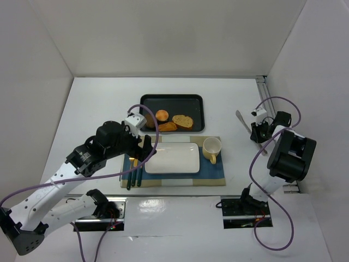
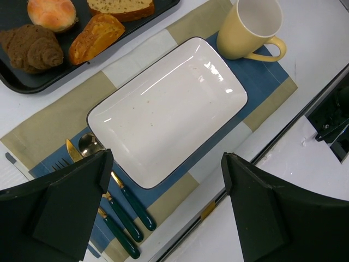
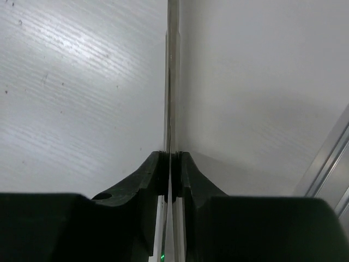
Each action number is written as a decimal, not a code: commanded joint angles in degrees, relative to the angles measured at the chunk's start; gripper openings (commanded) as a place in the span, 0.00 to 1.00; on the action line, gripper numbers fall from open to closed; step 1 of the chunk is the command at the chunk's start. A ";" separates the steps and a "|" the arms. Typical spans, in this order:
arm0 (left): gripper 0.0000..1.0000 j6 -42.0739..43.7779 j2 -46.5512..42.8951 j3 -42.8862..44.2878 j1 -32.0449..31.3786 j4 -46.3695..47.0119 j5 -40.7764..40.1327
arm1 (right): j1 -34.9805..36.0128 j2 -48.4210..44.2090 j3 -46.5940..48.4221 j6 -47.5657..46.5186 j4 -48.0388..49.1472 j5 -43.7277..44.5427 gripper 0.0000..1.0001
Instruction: Place the bread
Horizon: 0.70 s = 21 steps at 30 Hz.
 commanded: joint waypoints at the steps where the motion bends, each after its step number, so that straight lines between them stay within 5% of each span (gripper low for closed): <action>1: 1.00 0.35 0.37 -0.48 -0.02 2.10 -1.36 | -2.98 -1.00 4.39 0.44 -7.15 -4.89 0.09; 8: 1.00 0.35 0.91 -0.48 -0.02 2.10 -3.47 | -3.60 -12.42 13.26 2.47 -21.57 -23.60 0.12; 16: 1.00 -0.18 1.43 -1.01 -0.02 1.57 -5.94 | -2.99 -20.77 21.79 3.79 -31.24 -33.73 0.52; 21: 1.00 -0.18 1.96 -1.01 -0.02 1.57 -7.08 | -0.27 -23.41 23.91 5.28 -31.87 -34.45 0.56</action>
